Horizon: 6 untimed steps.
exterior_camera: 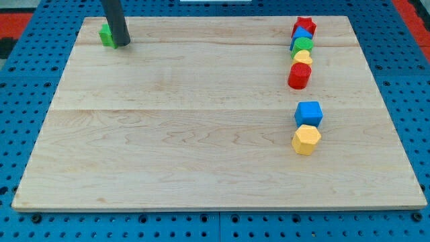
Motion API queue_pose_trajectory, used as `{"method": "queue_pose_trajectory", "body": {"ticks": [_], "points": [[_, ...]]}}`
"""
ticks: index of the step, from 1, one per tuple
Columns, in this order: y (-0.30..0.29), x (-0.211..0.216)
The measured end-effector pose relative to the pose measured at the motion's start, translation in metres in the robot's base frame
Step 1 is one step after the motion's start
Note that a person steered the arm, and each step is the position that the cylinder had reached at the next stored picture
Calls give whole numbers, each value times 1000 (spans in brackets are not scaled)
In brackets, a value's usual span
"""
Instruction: Place your arm at the top left of the blue cube
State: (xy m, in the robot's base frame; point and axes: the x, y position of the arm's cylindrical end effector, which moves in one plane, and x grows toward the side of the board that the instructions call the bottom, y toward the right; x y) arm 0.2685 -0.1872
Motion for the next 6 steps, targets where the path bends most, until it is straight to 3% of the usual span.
{"method": "queue_pose_trajectory", "body": {"ticks": [3, 5, 6], "points": [[183, 11], [225, 190], [309, 175]]}}
